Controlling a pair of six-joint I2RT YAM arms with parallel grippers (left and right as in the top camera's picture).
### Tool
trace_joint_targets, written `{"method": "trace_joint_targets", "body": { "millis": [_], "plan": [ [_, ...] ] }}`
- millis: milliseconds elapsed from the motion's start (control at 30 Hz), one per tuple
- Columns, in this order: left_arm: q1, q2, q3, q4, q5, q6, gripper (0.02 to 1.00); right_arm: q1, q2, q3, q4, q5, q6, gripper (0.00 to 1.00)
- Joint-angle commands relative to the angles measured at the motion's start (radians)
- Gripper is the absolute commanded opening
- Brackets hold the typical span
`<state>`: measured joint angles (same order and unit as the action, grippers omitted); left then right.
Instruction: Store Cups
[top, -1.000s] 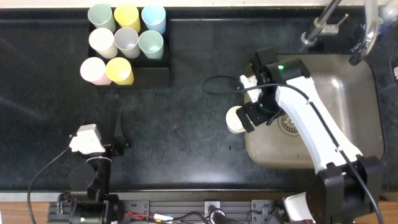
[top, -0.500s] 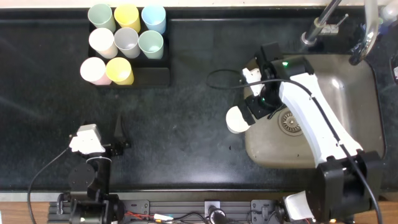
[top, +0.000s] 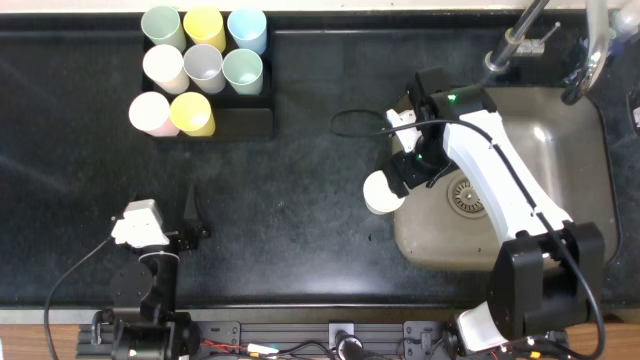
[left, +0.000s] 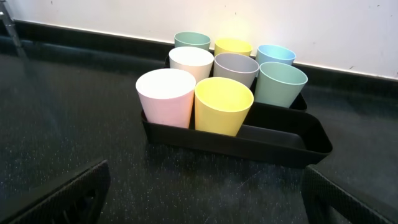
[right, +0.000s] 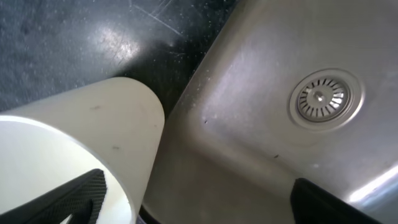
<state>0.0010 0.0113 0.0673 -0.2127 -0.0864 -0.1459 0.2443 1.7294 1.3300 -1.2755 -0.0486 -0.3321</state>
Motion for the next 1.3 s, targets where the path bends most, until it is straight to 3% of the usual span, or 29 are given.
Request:
{"method": "trace_joint_targets", "body": {
  "millis": [33, 67, 100, 233, 500, 600, 767, 867, 933, 1100, 1300],
  "plan": [
    [0.004, -0.008, -0.003, 0.001, 0.006, 0.019, 1.000, -0.001, 0.000, 0.034, 0.000, -0.058, -0.013, 0.684],
    [0.004, -0.008, -0.003, 0.001, 0.006, 0.019, 1.000, 0.001, 0.000, 0.034, 0.002, -0.079, -0.013, 0.437],
    [0.004, -0.008, -0.003, 0.001, 0.006, 0.019, 1.000, 0.005, 0.000, 0.034, 0.003, -0.097, -0.013, 0.042],
    [0.004, -0.008, -0.003, 0.001, 0.006, 0.018, 1.000, 0.026, 0.010, 0.034, 0.028, -0.143, -0.017, 0.042],
    [0.004, -0.008, -0.003, 0.001, 0.006, 0.019, 1.000, 0.097, 0.029, 0.106, -0.008, -0.142, -0.010, 0.045],
    [0.004, -0.008, -0.003, 0.001, 0.006, 0.019, 1.000, 0.122, 0.029, 0.284, -0.116, -0.135, 0.006, 0.042],
    [0.004, -0.008, -0.003, 0.001, 0.006, 0.019, 1.000, 0.223, 0.082, 0.753, -0.291, -0.016, 0.116, 0.042],
    [0.004, -0.008, -0.003, 0.001, 0.006, 0.019, 1.000, 0.283, 0.207, 1.005, -0.380, 0.015, 0.146, 0.040],
    [0.004, -0.008, -0.003, 0.001, 0.006, 0.019, 1.000, 0.343, 0.323, 1.171, -0.392, 0.114, 0.153, 0.042],
    [0.004, -0.008, -0.003, 0.001, 0.006, 0.019, 1.000, 0.433, 0.486, 1.344, -0.414, 0.158, 0.142, 0.042],
    [0.004, -0.008, -0.003, 0.001, 0.006, 0.019, 1.000, 0.452, 0.567, 1.355, -0.361, 0.104, 0.172, 0.042]
  ]
}}
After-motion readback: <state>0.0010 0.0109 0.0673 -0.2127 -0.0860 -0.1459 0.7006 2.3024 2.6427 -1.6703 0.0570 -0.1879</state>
